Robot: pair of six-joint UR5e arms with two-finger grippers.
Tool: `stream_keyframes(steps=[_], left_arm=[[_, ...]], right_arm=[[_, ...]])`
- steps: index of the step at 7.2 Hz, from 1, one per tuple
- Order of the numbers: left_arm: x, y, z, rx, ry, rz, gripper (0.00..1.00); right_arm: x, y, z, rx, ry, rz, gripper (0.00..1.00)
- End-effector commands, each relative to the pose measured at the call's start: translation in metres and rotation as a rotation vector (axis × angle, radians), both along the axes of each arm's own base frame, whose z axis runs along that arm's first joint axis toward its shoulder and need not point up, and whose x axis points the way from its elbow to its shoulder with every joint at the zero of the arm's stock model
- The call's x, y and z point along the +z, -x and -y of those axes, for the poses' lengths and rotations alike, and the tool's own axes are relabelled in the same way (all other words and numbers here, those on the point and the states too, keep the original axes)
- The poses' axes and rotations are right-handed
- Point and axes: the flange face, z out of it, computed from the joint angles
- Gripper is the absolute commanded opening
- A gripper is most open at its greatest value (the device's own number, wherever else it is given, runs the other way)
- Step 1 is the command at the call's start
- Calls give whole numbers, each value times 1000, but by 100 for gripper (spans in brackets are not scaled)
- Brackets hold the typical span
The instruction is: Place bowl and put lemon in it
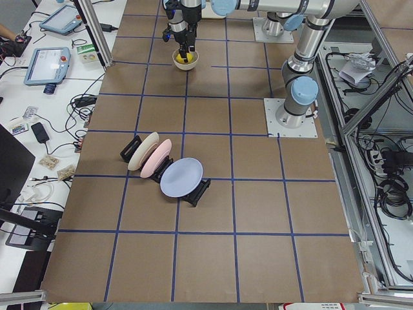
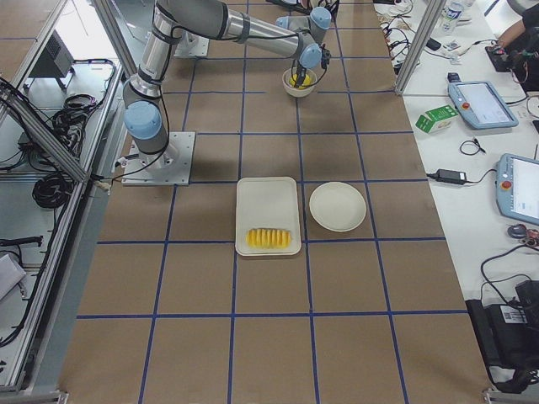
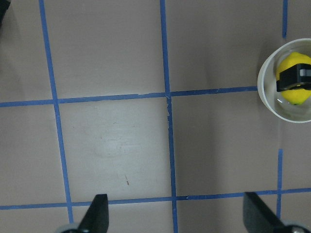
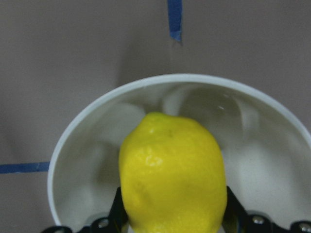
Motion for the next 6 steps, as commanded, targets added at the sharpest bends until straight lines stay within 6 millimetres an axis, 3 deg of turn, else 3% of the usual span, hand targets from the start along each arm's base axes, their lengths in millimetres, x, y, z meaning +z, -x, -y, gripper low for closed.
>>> stream_keyframes(steps=[1, 2, 4, 5, 6], left_arm=[[-2, 1, 0, 1, -4, -4, 96], [-2, 0, 0, 3, -5, -6, 96], [-4, 1, 0, 4, -8, -9, 97], [-2, 1, -1, 4, -5, -9, 99], [-2, 0, -1, 4, -5, -8, 99]], right_arm=[[7, 2, 1, -4, 14, 2, 86], [30, 5, 4, -3, 51, 12, 100], [65, 16, 3, -10, 99, 18, 100], [95, 32, 5, -35, 133, 26, 100], [137, 68, 4, -73, 136, 23, 100]])
